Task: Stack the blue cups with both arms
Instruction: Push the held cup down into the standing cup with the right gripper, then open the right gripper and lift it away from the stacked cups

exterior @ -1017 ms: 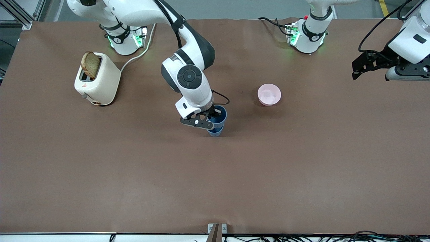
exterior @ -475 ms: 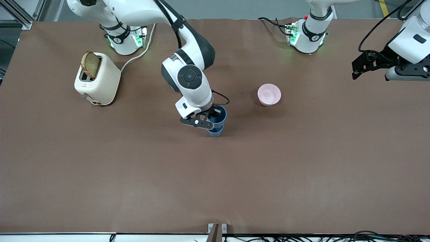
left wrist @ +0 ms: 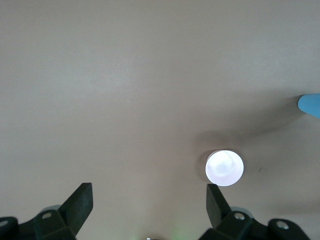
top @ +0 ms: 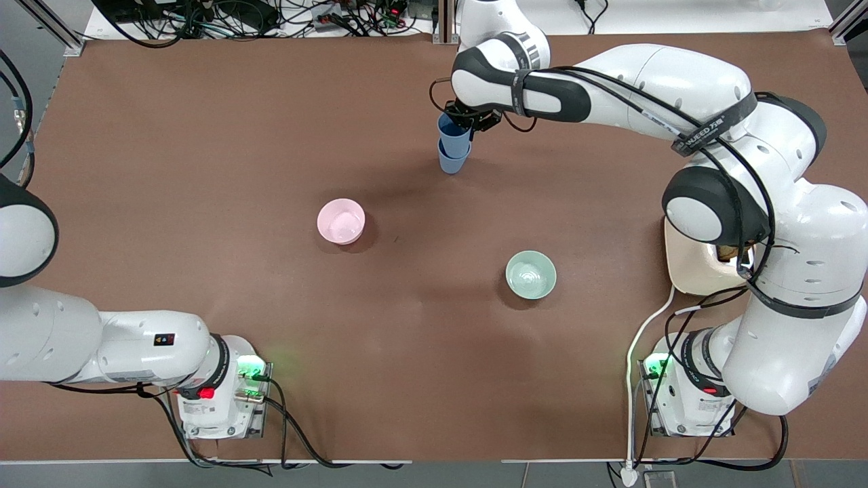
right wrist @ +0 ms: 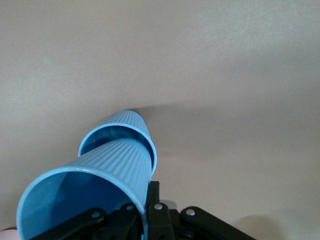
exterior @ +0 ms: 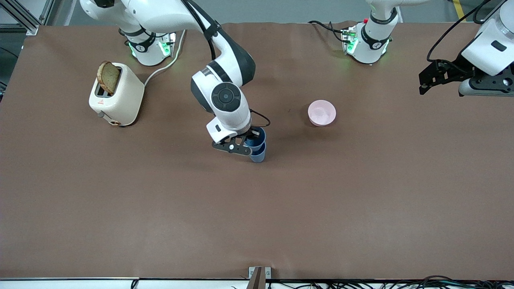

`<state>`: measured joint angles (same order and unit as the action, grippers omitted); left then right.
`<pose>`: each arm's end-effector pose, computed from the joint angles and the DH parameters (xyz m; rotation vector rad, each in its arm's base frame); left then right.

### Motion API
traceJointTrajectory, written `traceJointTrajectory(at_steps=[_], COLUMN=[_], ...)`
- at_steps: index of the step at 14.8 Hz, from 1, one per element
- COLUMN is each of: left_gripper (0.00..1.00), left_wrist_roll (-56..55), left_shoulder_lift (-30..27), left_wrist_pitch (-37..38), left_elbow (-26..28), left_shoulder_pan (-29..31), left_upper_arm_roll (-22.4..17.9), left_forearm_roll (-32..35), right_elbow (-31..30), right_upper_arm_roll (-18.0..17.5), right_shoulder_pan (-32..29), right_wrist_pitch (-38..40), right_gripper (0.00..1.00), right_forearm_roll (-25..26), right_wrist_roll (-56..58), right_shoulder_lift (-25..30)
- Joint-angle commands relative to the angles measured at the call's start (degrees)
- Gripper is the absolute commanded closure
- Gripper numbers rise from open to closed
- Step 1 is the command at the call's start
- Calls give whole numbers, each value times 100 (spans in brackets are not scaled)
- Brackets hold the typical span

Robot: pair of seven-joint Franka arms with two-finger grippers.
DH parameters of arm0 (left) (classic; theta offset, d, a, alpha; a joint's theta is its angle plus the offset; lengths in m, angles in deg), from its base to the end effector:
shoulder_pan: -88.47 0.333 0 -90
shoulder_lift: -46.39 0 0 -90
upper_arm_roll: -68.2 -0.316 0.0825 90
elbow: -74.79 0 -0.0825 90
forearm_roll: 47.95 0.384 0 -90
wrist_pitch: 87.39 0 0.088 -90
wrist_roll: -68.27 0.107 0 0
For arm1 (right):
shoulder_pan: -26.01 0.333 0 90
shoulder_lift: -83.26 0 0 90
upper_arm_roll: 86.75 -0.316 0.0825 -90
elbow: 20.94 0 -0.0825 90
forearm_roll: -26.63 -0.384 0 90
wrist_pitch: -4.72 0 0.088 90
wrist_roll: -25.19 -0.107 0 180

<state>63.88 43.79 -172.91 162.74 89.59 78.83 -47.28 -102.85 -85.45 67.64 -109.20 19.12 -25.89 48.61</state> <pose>0.5252 -0.0893 0.6586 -3.1189 0.1377 -0.0072 0.5349 0.4686 0.3377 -3.0739 0.3704 0.1666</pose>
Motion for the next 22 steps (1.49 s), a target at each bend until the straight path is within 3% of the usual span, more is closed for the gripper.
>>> traceJointTrajectory(at_steps=[1, 4, 7, 9, 12, 15, 17, 22], left_gripper=[0, 0, 0, 0, 0, 0, 0, 0], left_wrist_roll=[132, 123, 245, 333, 457, 448, 439, 343], left_shoulder_lift=[-118, -118, -118, -118, -118, -135, -170, -170], left_wrist_pitch=[36, 27, -8, -8, -26, -70, -122, -114], left_elbow=[100, 100, 117, 144, 161, 232, 276, 276], left_shoulder_pan=[2, 11, 20, 46, 46, 55, 55, 55], left_upper_arm_roll=[-17, -17, -34, -35, -43, -43, -43, -43], left_forearm_roll=[-76, -85, 3, 3, 12, 3, 3, -15], right_elbow=[8, 8, 17, 26, -18, -44, -53, -211], right_upper_arm_roll=[-33, -33, -33, -15, 423, 889, 925, 925], right_shoulder_pan=[20, 38, 29, 12, -41, -365, -1040, -2561], right_wrist_pitch=[-139, -306, -289, -228, 0, 702, 1325, 2478], right_gripper=[92, 77, 47, 3, 0, 0, 0, 0], right_forearm_roll=[74, 57, 48, 74, 459, 742, 716, 672], right_wrist_roll=[-60, -68, -68, -60, -25, 491, 1623, 3197], right_shoulder_lift=[-120, -200, -191, -95, 527, 1300, 1775, 2567])
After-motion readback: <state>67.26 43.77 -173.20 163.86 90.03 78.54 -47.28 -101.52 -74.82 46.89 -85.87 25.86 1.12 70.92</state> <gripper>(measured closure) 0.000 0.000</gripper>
